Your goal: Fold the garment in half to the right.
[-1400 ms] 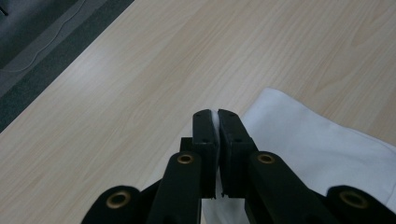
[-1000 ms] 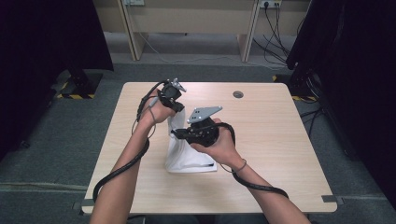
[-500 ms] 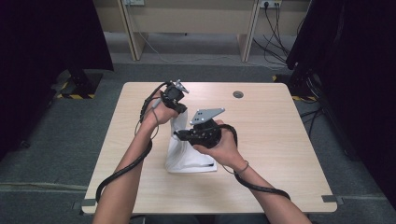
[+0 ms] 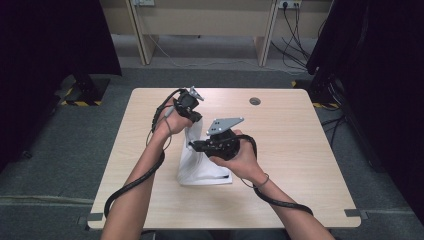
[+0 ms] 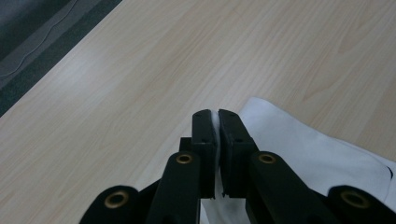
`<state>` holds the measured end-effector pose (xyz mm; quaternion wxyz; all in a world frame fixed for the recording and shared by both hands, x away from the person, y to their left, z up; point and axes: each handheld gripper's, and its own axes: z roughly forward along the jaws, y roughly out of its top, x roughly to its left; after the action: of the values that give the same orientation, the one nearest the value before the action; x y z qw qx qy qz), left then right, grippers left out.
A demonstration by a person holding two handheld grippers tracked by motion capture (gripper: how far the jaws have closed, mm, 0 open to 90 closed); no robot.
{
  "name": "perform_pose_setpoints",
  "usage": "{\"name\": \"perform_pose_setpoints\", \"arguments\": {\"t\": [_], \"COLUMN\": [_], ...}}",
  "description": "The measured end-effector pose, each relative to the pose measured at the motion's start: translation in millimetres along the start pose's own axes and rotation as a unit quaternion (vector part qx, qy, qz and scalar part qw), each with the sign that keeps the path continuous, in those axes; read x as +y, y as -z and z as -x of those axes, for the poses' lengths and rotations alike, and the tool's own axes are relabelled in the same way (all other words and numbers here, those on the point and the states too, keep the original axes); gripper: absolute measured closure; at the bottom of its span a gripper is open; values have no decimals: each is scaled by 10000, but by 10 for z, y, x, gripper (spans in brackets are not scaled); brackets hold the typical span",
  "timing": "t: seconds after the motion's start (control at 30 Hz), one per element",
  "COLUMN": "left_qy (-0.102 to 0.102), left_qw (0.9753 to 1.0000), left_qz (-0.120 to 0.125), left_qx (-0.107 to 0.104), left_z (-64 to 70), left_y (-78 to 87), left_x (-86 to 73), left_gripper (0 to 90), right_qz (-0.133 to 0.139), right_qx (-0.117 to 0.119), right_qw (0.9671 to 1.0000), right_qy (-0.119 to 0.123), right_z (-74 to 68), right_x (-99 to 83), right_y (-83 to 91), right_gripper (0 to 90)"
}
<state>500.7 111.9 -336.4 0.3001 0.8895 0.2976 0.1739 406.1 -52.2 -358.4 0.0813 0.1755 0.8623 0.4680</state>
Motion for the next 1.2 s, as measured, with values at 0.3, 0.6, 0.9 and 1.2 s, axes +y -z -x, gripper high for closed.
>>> {"name": "perform_pose_setpoints", "arguments": {"t": [0.3,0.6,0.9,1.2], "left_qy": [-2,10,32,47], "left_qw": [10000,10000,10000,10000], "left_qz": [3,22,36,42], "left_qx": [-22,-39,-65,-75], "left_z": [21,47,63,73], "left_y": [-21,-48,-82,-108], "left_x": [11,11,-1,-14], "left_gripper": [847,846,844,844], "right_qz": [-13,-43,-75,-118], "right_qx": [-12,-23,-29,-39], "right_qw": [10000,10000,10000,9999], "right_qy": [-8,-6,-33,-42], "right_z": [11,14,23,31], "right_x": [-47,-77,-137,-177], "right_y": [19,32,38,42], "right_gripper": [848,848,848,847]}}
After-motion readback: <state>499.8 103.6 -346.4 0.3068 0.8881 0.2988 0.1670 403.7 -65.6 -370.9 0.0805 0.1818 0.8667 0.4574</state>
